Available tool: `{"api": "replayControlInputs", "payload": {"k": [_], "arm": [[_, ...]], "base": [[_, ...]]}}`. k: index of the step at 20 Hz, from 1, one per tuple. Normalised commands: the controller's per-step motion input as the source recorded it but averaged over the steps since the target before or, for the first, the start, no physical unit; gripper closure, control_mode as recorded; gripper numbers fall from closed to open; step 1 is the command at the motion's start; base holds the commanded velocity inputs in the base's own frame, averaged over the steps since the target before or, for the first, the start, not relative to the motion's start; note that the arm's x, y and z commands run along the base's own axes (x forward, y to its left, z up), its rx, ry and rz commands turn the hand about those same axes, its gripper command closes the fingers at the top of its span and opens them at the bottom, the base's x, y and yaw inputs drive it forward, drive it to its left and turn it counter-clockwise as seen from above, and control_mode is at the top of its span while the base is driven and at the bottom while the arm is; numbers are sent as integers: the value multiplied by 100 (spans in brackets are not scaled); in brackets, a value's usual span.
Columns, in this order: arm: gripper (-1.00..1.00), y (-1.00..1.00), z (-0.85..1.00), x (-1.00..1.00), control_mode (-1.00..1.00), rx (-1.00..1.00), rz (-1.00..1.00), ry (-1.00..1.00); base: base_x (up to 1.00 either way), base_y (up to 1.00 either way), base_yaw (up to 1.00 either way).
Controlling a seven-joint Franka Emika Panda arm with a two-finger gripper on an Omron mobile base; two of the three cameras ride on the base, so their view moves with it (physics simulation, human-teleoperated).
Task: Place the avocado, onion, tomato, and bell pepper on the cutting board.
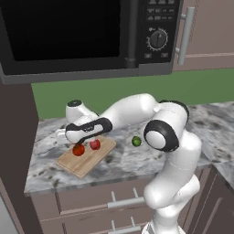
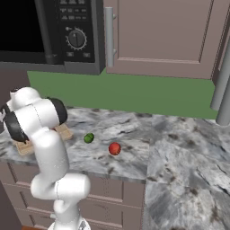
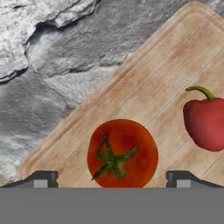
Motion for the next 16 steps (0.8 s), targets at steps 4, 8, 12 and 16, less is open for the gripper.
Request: {"api": "replayControlInputs", "payload": {"k": [4,8,12,16], "arm": [[-100,-10,51,-49,-100,0,1,-20],[-100,-37,43,-73,-100,0,10,-25],[-100,-49,48,-77,-100,0,11,-24],[-100,-65,71,-70,-100,0,10,-20]], "base": [[0,0,0],[0,0,0],[0,0,0],[0,0,0]]}}
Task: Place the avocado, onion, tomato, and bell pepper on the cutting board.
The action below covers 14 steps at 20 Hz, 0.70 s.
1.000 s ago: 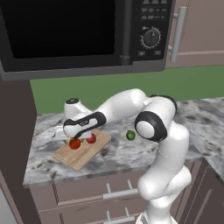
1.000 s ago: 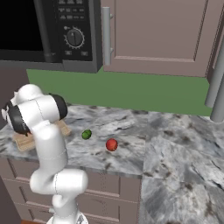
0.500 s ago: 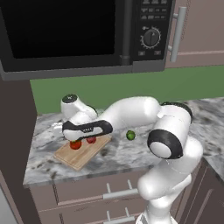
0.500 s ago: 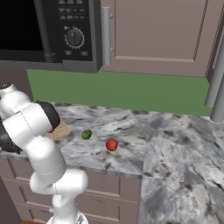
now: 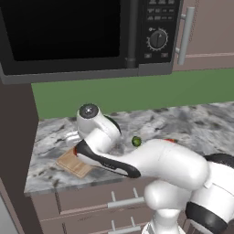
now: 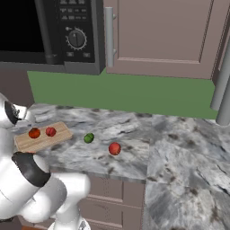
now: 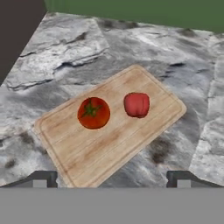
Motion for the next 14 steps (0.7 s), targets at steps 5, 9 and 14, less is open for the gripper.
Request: {"api": "replayControlInputs", "payload": {"k": [5,9,14], "arm": [[-100,-71,94,-62,-100,0,6,-12],[-100,-72,100,-58,-100,0,1,-2],[-100,-78,90,-50,-100,0,0,0]], "base": [[0,0,0],[0,0,0],[0,0,0]]}}
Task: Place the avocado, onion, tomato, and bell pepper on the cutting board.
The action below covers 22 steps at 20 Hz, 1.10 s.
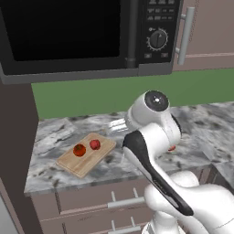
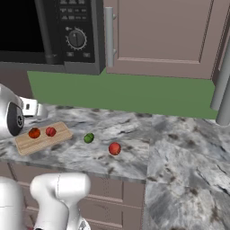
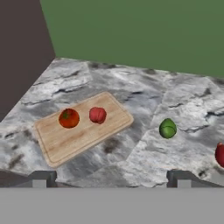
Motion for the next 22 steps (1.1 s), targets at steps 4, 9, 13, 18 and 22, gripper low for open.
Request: {"api": "replayControlInputs", "payload": {"k": [4,9,13,18,22], "arm": [[-100,-86,78,-37,-100,0,0,1],[-100,-89,62,-35,-100,0,-9,7],[-100,-92,45,-29,-100,0,-14,10],[-100,-83,24,-16,-100,0,-15,14],[-100,-65,2,-6,-100,0,-14,16]], "base": [[0,0,0],[0,0,0],[0,0,0],[0,0,0],[0,0,0]]}}
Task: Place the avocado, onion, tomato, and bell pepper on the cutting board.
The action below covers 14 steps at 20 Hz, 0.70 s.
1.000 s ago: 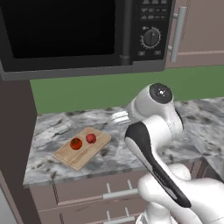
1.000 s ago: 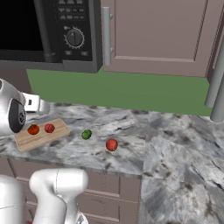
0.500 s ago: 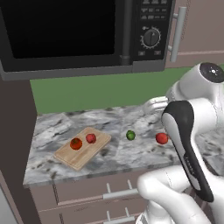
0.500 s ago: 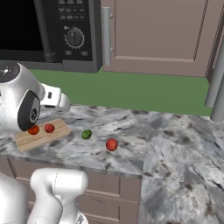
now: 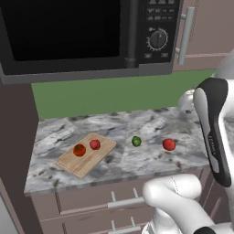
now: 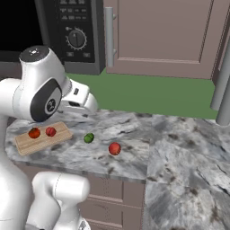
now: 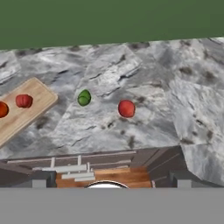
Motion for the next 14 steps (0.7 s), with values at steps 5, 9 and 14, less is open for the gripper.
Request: {"api": "replayControlInputs", "payload": {"k": [5,9,14], "arm": [[-100,-38,-23,0,-100,0,-3,3],[-100,-10,-52,7,-100,-4,0,0],[-100,0,-43,20,-100,-6,0,0]], "base": [[0,0,0],[0,0,0],[0,0,0]]}}
